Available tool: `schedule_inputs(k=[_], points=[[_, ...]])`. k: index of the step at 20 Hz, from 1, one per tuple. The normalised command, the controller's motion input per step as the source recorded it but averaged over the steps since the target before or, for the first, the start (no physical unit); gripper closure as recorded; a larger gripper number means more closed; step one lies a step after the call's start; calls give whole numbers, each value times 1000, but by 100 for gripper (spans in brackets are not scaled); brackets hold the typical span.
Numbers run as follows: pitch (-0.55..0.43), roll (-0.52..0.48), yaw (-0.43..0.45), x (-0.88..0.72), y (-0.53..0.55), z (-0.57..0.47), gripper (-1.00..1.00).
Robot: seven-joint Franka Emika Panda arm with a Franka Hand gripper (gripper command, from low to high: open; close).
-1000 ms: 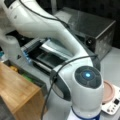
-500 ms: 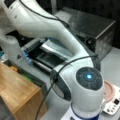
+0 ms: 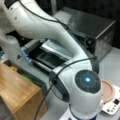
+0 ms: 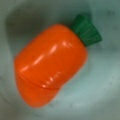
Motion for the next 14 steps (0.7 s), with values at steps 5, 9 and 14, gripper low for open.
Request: schedule_inputs(k=[5,9,14], points=[[-222,18,-106,-382,-35,-234,-100],[-245,4,-108,-371,-11,-155,-100],[-258,17,-91,-379,-17,-145,-100]])
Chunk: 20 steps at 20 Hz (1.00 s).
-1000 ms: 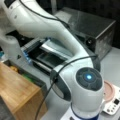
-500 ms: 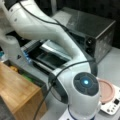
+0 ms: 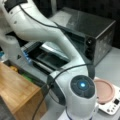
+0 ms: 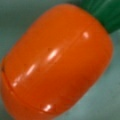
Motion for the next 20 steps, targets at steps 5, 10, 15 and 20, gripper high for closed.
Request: schedule_inputs(k=[5,10,15,20], points=[[-284,28,-51,-363,-33,-257,-100],[-266,21,-22,-347,4,-308,-100],[-226,77,-3,-351,44,-308,100],[-199,55,-9,-309,78,-372,100]])
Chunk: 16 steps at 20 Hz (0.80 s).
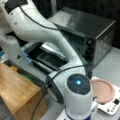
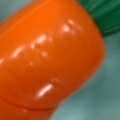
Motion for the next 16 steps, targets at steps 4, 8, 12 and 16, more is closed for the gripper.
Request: schedule_inputs(k=[4,8,12,16], points=[[-214,55,-15,-206,49,-304,100],[-159,63,-7,-200,38,-309,100],[-118,58,1,-200,7,-325,100],[-79,51,20,-170,-1,-311,100]])
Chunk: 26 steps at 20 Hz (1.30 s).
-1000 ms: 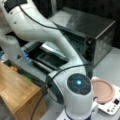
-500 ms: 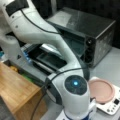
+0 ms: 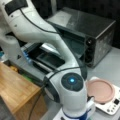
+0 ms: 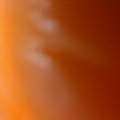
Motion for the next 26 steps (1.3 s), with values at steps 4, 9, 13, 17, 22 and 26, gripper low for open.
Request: schedule_inputs(k=[4,9,13,17,22,26], points=[[-39,55,37,-119,24,-265,100],[-25,64,38,-92,55,-211,100],[-23,52,75,-90,48,-178,100],[-22,27,182,-111,2,-131,100],[-4,29,206,-168,-17,-13,100],[17,19,130,-210,-24,115,100]])
